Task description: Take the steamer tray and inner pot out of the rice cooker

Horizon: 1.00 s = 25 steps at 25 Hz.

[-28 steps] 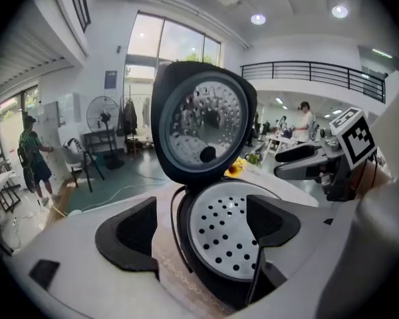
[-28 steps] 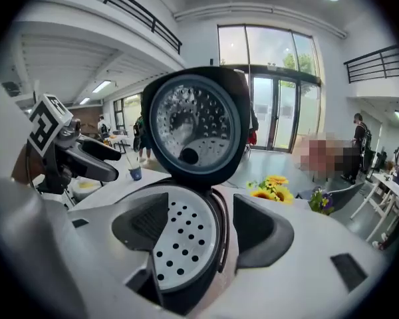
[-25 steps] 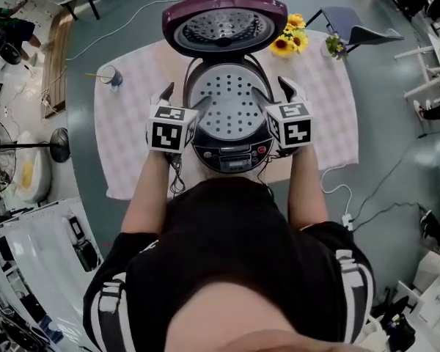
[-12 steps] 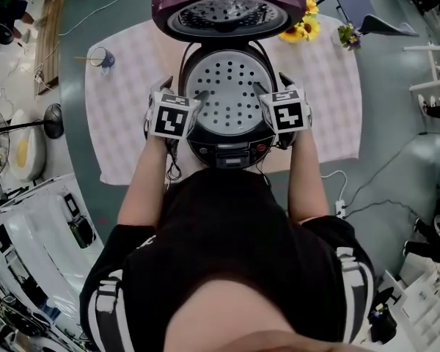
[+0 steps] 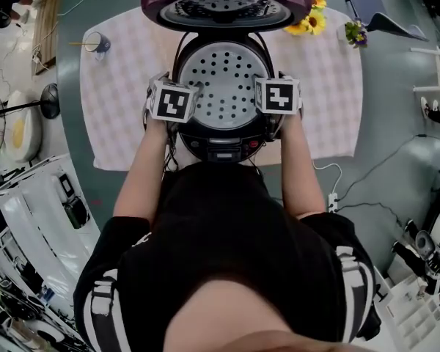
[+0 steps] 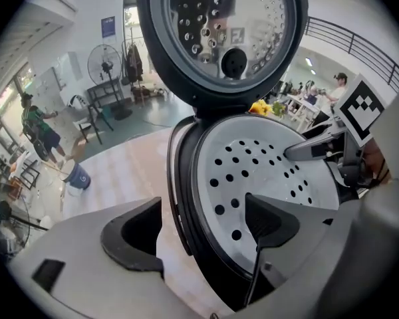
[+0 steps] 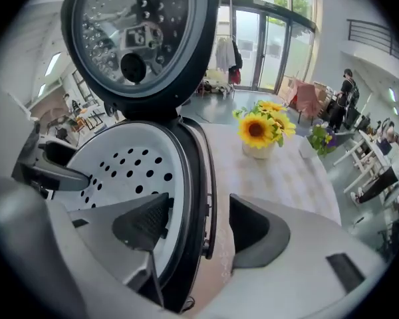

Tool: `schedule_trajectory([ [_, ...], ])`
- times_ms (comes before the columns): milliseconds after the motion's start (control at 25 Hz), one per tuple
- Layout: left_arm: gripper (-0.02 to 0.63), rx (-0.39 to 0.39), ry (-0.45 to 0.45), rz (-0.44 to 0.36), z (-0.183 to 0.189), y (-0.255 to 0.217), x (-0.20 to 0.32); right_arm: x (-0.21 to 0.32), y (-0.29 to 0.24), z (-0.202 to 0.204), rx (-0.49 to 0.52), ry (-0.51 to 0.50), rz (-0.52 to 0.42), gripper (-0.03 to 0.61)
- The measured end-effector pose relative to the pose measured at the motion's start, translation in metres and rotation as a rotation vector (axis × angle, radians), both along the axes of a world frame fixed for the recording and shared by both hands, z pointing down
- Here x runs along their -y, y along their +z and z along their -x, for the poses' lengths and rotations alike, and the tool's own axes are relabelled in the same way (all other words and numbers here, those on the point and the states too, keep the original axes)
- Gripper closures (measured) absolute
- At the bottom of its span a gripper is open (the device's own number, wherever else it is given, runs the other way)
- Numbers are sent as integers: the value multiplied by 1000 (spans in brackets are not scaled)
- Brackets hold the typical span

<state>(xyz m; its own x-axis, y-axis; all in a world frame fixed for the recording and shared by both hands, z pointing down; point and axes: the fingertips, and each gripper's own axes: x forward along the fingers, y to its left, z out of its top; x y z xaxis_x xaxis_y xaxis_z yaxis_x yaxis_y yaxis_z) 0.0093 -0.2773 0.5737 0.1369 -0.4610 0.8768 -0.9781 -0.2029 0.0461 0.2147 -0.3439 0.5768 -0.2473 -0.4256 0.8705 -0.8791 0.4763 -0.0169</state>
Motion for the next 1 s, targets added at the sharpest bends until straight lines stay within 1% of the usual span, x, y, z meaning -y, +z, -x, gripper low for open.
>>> schedule_trajectory([
  [40,224,8,-19,11,3,2,-1,0,1,0,10,18,12,299],
  [120,265,24,-64,45,11,4,-5,1,3,1,30,41,26,299],
  [160,279,17,-85,50,13,5,-5,1,4,1,38,50,31,299],
  [240,298,-25,-118,46,12,5,-4,2,4,0,48,67,35,299],
  [320,305,-46,-139,42,12,3,-5,4,3,-3,49,81,30,307],
  [400,316,-35,-147,36,13,2,-6,6,2,-5,50,83,26,308],
  [440,355,-19,-148,28,14,1,-5,6,1,-5,50,80,26,316],
  [520,412,14,-143,8,15,-1,-4,7,-2,-5,40,76,20,318],
  [560,422,23,-136,-4,15,-2,-2,7,-4,-5,31,75,11,322],
  [760,425,25,-125,-59,14,-15,0,9,-22,-5,23,82,-47,324],
  [1000,425,33,-127,-151,15,-49,1,4,-51,-9,41,94,-117,324],
])
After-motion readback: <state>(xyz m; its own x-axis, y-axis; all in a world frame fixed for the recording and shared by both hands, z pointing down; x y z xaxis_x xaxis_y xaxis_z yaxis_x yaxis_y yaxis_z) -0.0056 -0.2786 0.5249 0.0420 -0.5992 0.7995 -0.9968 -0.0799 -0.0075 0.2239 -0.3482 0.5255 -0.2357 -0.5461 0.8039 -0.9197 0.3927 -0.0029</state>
